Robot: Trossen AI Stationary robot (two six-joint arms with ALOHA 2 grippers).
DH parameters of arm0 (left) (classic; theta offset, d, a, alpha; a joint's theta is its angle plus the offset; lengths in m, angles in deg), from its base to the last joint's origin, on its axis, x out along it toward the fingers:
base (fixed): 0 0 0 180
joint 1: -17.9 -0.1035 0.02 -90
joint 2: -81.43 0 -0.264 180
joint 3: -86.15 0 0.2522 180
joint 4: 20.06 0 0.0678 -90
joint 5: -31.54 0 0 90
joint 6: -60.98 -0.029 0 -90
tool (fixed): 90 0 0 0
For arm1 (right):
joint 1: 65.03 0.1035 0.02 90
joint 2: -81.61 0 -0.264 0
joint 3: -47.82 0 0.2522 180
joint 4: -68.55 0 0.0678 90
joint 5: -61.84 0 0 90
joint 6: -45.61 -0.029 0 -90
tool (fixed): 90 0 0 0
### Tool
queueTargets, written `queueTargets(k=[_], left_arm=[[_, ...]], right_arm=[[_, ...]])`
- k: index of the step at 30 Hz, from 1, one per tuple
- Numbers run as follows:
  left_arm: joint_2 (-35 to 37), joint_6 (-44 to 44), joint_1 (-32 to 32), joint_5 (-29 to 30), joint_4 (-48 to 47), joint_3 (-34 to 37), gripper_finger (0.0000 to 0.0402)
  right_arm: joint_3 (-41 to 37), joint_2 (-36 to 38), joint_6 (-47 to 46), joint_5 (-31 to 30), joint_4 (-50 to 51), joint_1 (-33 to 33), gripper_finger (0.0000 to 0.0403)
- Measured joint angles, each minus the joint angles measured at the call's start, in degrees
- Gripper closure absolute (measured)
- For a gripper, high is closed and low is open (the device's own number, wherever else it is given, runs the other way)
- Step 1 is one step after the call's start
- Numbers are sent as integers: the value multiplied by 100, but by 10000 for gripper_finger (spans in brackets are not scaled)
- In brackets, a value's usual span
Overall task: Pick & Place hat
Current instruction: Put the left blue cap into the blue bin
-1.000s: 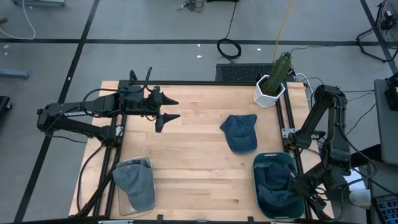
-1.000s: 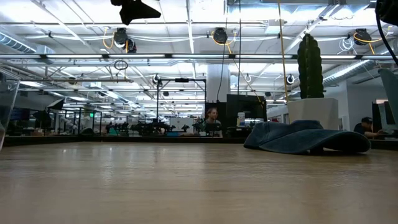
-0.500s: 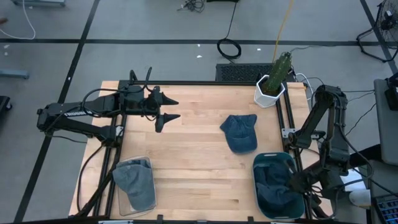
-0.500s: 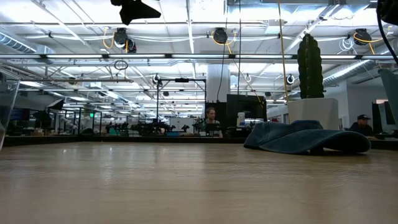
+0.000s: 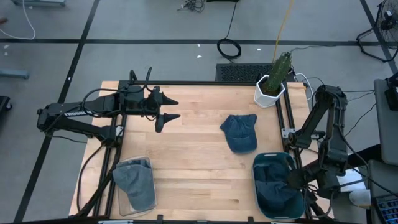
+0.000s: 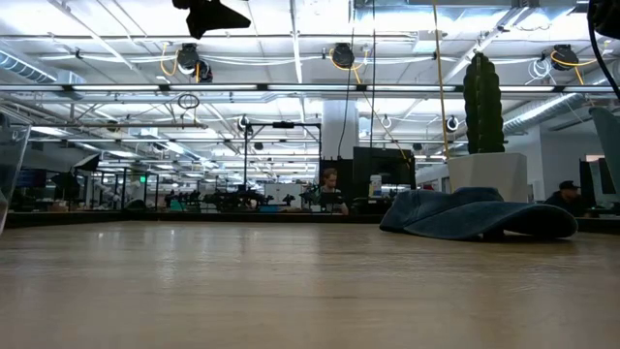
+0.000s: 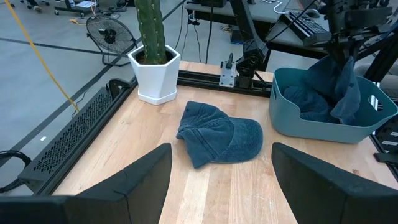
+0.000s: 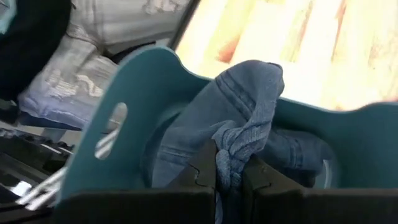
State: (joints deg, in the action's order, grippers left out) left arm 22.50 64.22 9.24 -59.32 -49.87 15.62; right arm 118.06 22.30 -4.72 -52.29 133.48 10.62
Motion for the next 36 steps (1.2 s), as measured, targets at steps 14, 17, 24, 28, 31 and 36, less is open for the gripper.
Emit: queueTargets(k=[14, 17, 24, 28, 31, 36], left_arm=[[0, 0, 1, 0, 1, 0, 121], [0, 0, 1, 0, 1, -1, 121], [0, 0, 0, 0, 2, -1, 121], [0, 0, 0, 0, 1, -2, 121], [0, 0, 0, 0, 2, -2, 121], [0, 0, 0, 0, 1, -1, 121]], right_arm=[[-306, 0, -452, 46, 148, -68, 398], [-306, 0, -455, 43, 150, -68, 398], [-306, 0, -471, 43, 152, -68, 398], [-306, 0, -677, 40, 259, -68, 398], [-306, 0, -1026, 35, 571, -68, 398], [-306, 0, -1710, 12, 1252, -68, 398]])
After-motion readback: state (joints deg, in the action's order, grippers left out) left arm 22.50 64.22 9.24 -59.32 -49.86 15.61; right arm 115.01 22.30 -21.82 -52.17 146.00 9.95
